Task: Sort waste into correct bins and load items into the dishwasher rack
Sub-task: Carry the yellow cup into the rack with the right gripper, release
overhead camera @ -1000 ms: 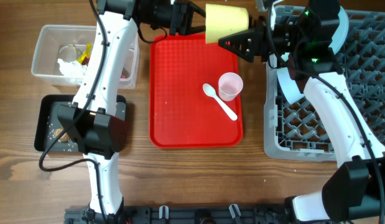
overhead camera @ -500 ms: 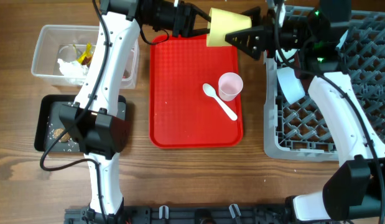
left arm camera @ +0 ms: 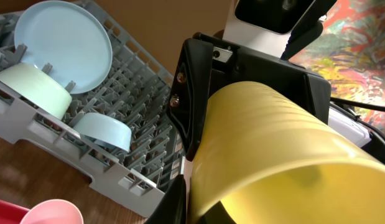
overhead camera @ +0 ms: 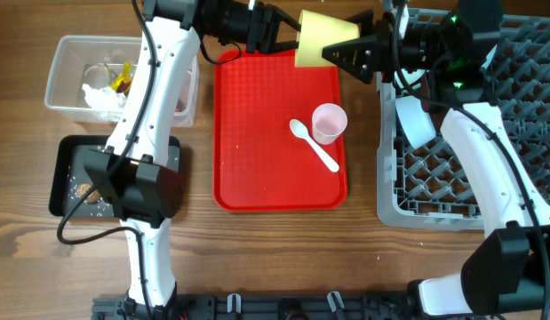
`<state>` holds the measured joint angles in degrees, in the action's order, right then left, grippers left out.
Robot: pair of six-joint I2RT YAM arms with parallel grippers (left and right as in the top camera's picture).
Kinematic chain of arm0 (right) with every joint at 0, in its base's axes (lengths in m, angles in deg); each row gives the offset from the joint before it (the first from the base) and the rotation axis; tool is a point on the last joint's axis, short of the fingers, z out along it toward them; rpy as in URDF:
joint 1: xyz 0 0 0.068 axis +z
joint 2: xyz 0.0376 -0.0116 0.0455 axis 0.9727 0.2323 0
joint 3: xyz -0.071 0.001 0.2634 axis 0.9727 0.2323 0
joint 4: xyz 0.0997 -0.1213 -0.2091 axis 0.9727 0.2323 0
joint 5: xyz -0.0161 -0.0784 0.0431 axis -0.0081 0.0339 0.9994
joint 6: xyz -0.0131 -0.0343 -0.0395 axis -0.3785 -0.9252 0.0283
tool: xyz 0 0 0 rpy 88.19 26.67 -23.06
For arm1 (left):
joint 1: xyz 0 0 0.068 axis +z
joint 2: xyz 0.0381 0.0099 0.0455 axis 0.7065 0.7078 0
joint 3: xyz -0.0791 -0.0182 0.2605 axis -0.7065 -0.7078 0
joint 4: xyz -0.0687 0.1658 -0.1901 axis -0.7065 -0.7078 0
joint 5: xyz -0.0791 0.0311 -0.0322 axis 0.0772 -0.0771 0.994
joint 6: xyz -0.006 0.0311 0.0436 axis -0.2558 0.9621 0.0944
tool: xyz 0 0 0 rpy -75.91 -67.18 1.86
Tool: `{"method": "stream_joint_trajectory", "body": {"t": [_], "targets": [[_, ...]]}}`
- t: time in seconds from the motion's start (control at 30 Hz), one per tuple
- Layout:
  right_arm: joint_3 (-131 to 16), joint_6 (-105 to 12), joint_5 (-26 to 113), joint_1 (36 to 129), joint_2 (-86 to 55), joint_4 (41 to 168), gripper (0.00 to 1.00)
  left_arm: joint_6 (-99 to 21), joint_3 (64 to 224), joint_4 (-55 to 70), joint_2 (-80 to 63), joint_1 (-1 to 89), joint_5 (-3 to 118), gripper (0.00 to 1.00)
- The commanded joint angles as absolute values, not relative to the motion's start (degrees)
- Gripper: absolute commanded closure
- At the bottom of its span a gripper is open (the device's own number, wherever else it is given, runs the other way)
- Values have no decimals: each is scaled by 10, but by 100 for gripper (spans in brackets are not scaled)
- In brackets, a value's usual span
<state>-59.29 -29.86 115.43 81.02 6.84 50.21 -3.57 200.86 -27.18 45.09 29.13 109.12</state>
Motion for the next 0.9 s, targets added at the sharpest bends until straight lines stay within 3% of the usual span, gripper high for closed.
{"method": "stream_joint_trajectory", "body": {"t": [0.0,0.17,0.3,0.4,0.43,0.63,0.87], "targets": [[-598,-307,1180,808,72,497,46,-34,2011,-274,449,290,1090,83],[-598,-306,1185,795,72,497,45,-34,2011,-274,449,290,1090,70],[-598,-307,1192,778,72,499,46,-34,2011,-274,449,290,1089,50],[-598,-305,1192,760,72,499,46,-35,2011,-274,449,290,1072,18],[-598,-305,1194,747,72,505,46,-34,2011,-274,449,290,1063,0],[-598,-369,1151,707,72,600,45,-34,2011,-273,449,290,973,0],[-598,-494,919,691,72,800,45,-34,2011,-274,449,290,854,0]]}}
